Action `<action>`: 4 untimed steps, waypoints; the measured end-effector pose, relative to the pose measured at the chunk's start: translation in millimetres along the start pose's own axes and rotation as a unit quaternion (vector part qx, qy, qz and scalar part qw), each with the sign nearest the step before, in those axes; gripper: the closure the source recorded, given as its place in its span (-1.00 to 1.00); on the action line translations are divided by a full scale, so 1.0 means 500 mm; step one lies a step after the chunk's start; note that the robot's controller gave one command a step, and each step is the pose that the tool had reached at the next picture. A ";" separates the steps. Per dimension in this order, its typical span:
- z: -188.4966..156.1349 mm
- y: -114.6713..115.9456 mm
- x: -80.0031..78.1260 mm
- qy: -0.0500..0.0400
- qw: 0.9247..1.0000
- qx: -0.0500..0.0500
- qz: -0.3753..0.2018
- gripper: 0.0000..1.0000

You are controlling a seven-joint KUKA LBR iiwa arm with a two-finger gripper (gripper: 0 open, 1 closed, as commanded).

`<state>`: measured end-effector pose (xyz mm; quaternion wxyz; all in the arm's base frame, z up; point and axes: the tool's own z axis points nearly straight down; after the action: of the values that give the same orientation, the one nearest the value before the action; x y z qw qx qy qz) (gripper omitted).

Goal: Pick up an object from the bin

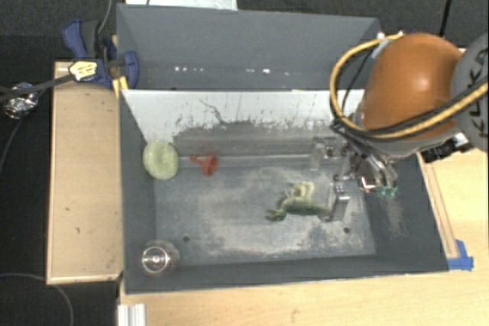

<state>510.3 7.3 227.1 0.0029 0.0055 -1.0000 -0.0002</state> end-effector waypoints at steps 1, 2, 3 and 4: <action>-0.009 0.000 -0.003 -0.004 1.000 0.000 0.000 -1.00; 0.104 -0.014 -0.038 -0.005 0.999 0.000 -0.042 -1.00; 0.136 -0.038 -0.091 -0.005 0.994 0.000 -0.112 -1.00; 0.163 -0.037 -0.094 -0.007 0.989 0.001 -0.148 -1.00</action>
Offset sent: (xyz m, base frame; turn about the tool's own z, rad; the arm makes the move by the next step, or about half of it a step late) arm 0.0448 -0.0196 -0.1571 -0.2489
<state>556.9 -10.5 145.3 -0.0041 0.1531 -0.9882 0.0002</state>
